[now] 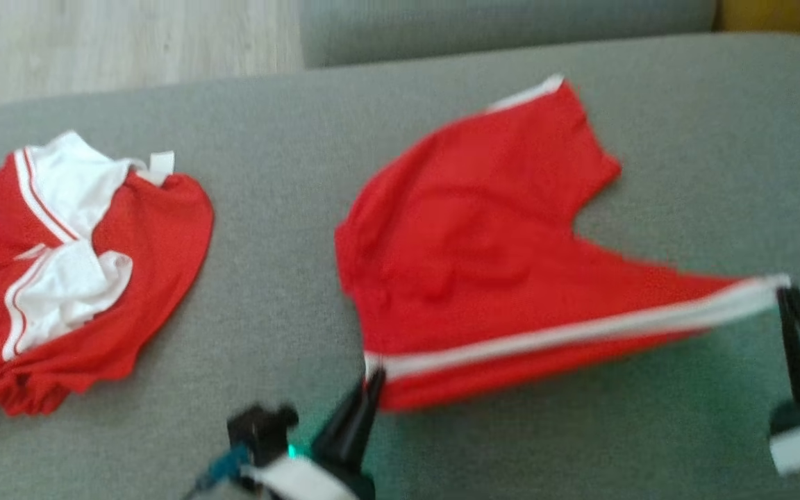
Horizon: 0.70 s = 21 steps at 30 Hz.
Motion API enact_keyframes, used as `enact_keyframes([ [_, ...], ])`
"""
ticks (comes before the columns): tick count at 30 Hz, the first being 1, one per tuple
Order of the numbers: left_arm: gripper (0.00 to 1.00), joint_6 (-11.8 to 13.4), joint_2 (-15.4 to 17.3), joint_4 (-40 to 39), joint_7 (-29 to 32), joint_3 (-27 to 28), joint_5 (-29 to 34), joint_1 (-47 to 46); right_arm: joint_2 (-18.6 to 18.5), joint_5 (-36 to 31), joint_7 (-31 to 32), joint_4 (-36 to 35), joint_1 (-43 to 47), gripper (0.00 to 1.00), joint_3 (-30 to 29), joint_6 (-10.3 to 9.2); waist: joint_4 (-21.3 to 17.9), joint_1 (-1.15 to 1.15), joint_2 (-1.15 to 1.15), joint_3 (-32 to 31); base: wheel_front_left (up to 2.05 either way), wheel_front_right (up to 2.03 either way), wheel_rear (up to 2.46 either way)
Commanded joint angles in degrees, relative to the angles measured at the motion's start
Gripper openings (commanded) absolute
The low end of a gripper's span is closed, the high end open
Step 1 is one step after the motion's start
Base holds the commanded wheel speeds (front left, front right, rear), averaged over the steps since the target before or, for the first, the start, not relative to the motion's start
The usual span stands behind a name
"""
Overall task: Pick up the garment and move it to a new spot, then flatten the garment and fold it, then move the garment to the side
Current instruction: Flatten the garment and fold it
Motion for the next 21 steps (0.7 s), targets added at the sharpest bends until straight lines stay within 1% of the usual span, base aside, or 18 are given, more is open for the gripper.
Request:
enact_keyframes([
  [1, 0.00, 0.3, 1.0, -2.2, -0.7, 2.8, 0.3, -0.2, -1.5, 0.1, 0.7, -3.9, 0.6, 0.00, -1.1, -0.04, 0.1, 0.02, 0.00, -1.8, 0.00, 0.00, 0.00],
  [3, 0.00, 1.0, 1.3, -4.2, -0.7, 3.5, 0.8, 2.0, -1.0, -0.5, 2.7, -7.8, 3.9, 0.00, -3.4, -0.04, 0.3, 0.02, 0.00, -2.4, 0.00, 0.00, 0.00],
  [5, 0.00, 1.9, 1.1, -6.3, -0.7, 4.7, 0.7, 3.4, -0.2, -1.4, 4.3, -10.9, 5.1, 0.00, -5.4, -0.04, 0.5, 0.02, 0.00, -2.5, 0.00, 0.00, 0.00],
  [7, 0.00, 2.6, 0.7, -7.8, -0.7, 5.1, 0.4, 3.2, 0.7, -2.7, 5.5, -12.4, 4.7, 0.00, -6.9, -0.04, 1.1, 0.02, 0.00, -2.3, 0.00, 0.00, 0.00],
  [9, 0.00, 3.3, -0.1, -8.6, -0.5, 5.6, 0.3, 1.8, 1.3, -3.4, 6.6, -12.6, 2.9, 0.00, -6.9, -0.04, 1.8, 0.02, 0.00, -1.7, 0.00, 0.00, 0.00],
  [14, 0.00, 4.2, -2.6, -8.4, -0.4, 6.0, 1.6, -4.2, 0.7, -5.9, 7.8, -8.4, -4.6, 0.00, -4.2, -0.04, 4.1, 0.02, 0.00, 1.0, 0.00, 0.00, 0.00],
  [17, 0.00, 4.0, -4.1, -7.1, -0.5, 6.4, 1.8, -8.0, -0.1, -7.1, 7.4, -4.0, -10.4, 0.00, -2.6, -0.04, 5.5, 0.02, 0.00, 2.9, 0.00, 0.00, 0.00],
  [18, 0.00, 4.0, -4.1, -7.1, -0.5, 6.4, 1.8, -8.0, -0.1, -7.1, 7.4, -4.0, -10.4, 0.00, -2.6, -0.04, 5.5, 0.02, 0.00, 2.9, 0.00, 0.00, 0.00],
  [19, 0.00, 4.0, -5.0, -5.8, -0.5, 6.9, 1.6, -10.6, -0.6, -7.5, 6.9, -1.1, -14.4, 0.00, -1.6, -0.04, 6.3, 0.02, 0.00, 4.4, 0.00, 0.00, 0.00],
  [21, 0.00, 4.1, -5.8, -4.2, -0.5, 7.4, 1.0, -13.2, -1.2, -7.5, 6.5, 1.7, -18.4, 0.00, -0.4, -0.04, 6.9, 0.02, 0.00, 5.8, 0.00, 0.00, 0.00],
])
